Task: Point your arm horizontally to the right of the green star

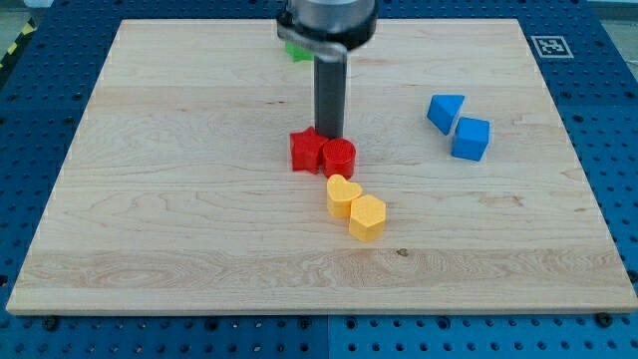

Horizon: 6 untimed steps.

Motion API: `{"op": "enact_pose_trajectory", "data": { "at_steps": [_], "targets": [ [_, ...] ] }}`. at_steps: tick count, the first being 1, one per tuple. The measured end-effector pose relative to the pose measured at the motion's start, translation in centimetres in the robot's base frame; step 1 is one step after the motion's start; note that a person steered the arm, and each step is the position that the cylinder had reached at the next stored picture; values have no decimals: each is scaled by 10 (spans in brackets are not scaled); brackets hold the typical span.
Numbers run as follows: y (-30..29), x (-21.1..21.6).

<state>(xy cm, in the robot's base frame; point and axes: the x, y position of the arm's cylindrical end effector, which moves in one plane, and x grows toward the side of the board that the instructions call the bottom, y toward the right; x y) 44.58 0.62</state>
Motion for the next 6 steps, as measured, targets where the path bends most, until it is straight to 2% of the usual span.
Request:
{"op": "enact_pose_trajectory", "data": {
  "at_steps": [2, 4, 5, 6],
  "targets": [
    [0, 9],
    [3, -62],
    [21, -86],
    [24, -87]
  ]
}}
